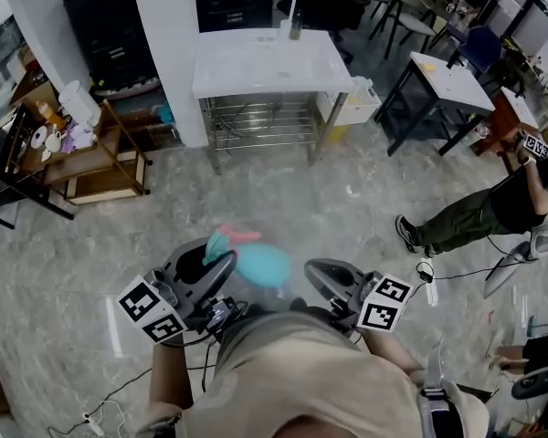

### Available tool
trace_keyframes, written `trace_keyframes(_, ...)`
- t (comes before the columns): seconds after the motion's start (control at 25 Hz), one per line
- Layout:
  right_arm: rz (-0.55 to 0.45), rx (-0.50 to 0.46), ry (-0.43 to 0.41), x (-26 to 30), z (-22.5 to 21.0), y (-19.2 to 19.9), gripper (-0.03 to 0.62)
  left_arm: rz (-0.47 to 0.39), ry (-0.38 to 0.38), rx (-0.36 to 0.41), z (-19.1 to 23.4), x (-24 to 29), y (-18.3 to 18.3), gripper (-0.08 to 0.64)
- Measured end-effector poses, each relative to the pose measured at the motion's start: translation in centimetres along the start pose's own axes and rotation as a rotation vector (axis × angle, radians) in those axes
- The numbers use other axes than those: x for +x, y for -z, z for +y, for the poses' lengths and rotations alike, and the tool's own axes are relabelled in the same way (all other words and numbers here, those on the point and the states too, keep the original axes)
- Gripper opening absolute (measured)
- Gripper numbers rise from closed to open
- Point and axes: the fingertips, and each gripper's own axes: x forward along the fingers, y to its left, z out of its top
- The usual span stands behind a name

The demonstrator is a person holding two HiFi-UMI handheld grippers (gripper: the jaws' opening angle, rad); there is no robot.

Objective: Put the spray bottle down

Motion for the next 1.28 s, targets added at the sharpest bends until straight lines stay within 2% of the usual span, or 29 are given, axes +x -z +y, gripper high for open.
trace_keyframes(0.44,-0.006,0.042,-0.017,2.3,1.6,1.2,0.021,-0.018,-0.006,0.003,1.1,-2.5,-0.1,0.12)
trace_keyframes(0.64,0.033,0.041,-0.034,3.5,1.4,1.8,0.021,-0.039,-0.031,-0.001,1.6,-3.0,-0.2,0.12)
trace_keyframes(0.96,0.051,0.087,-0.05,4.9,-1.3,1.0,0.021,-0.027,-0.079,0.003,3.1,-1.7,-0.1,0.12)
trace_keyframes(1.28,0.051,0.141,-0.069,5.9,-5.5,-1.8,0.021,-0.011,-0.112,0.011,5.5,2.6,-1.4,0.118)
